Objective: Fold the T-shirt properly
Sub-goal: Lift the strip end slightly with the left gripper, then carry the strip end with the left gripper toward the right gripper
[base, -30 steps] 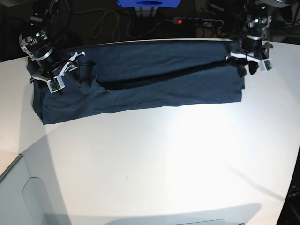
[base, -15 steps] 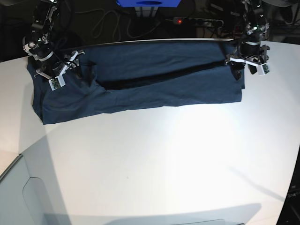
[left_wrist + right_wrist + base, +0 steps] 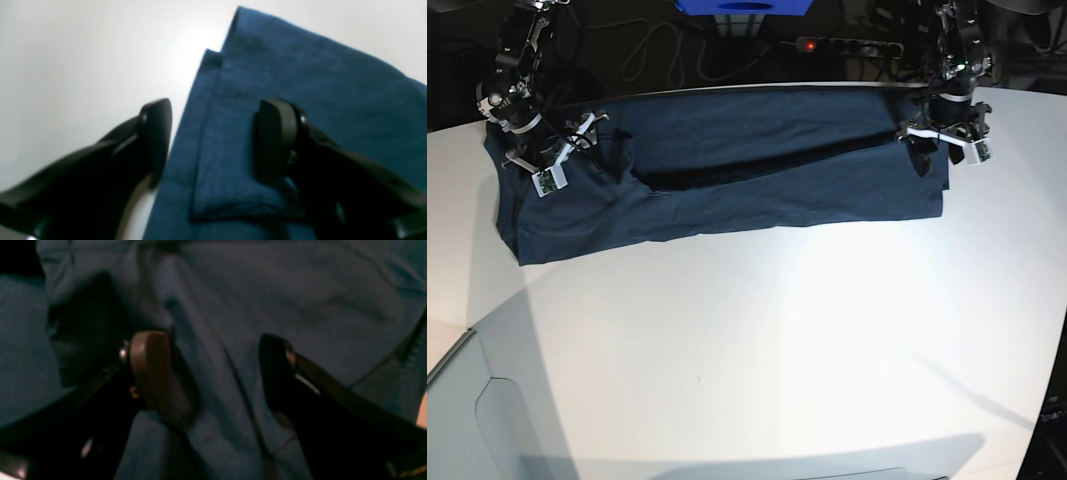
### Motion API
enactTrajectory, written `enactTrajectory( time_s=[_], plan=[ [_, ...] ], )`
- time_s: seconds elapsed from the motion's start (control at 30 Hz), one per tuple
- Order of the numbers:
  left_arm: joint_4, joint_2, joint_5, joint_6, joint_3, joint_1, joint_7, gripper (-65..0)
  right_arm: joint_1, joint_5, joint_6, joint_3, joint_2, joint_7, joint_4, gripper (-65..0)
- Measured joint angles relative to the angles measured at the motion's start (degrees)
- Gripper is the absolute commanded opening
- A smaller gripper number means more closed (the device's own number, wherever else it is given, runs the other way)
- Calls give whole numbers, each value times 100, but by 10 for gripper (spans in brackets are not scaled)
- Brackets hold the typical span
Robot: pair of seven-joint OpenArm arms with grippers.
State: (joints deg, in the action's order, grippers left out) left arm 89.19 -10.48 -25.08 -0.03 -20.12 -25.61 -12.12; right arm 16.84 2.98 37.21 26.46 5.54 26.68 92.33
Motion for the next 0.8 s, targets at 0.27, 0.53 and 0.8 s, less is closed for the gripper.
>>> enactTrajectory(
  time_s=[0.27, 0.53, 0.8],
  plan=[
    [11, 0, -2, -2, 175, -116, 66, -406, -2, 0, 0, 0, 0, 7, 0, -246],
    [-22, -4, -24, -4, 153, -120, 59, -650, 2, 0, 2, 0, 0, 7, 0, -246],
    [17, -61, -7, -22, 92, -87, -22, -650, -13, 0, 2, 0, 0, 7, 0, -246]
  ],
)
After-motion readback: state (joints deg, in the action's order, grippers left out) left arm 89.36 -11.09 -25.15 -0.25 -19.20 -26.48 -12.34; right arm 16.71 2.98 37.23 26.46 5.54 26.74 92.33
